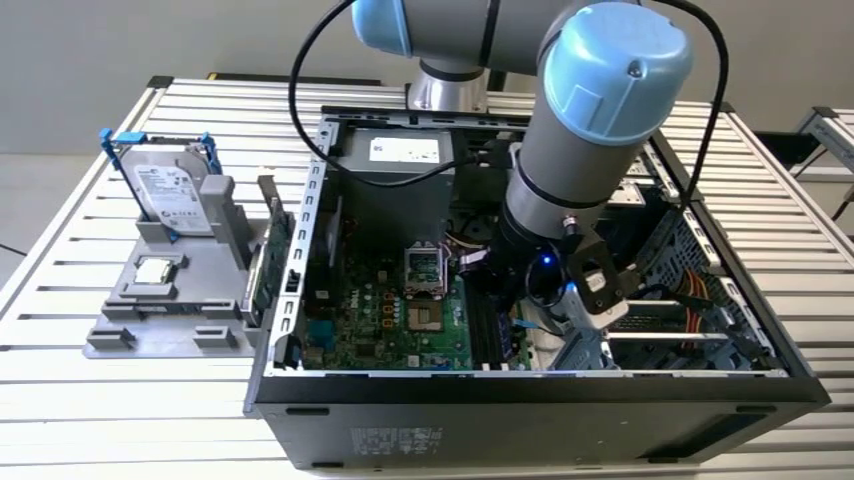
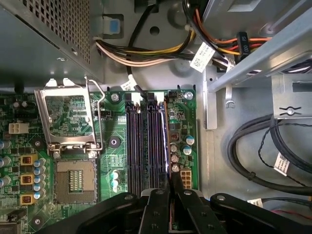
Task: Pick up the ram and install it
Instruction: 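Insert the ram into the slot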
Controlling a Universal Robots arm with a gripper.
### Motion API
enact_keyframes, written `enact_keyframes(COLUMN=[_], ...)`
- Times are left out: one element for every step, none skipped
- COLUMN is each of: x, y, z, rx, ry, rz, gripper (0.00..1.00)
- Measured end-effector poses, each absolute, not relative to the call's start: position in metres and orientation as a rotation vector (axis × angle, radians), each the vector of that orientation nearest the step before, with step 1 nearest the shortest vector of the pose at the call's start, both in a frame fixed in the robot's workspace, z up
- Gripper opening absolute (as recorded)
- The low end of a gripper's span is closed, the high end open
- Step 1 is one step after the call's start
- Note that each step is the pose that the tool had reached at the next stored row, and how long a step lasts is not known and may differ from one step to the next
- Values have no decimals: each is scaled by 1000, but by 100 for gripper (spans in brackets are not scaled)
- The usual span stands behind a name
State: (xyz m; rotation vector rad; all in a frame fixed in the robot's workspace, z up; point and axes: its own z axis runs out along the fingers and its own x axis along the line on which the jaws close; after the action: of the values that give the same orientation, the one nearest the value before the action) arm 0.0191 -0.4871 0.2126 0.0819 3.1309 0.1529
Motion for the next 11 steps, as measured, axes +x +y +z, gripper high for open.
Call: enact_keyframes(x=[19,19,19,19,19,19,19,19,19,19,19], y=[-488,-488,-488,-488,-489,-489,-489,-489,-489,-489,-489], z=[213,213,213,213,213,213,213,213,213,214,215], rx=[82,82,82,82,82,82,82,82,82,82,82], ry=[3131,3131,3131,3131,3131,3132,3132,3133,3133,3132,3132], rz=[153,153,153,153,153,153,153,153,153,153,153], gripper=[0,0,0,0,0,0,0,0,0,0,0])
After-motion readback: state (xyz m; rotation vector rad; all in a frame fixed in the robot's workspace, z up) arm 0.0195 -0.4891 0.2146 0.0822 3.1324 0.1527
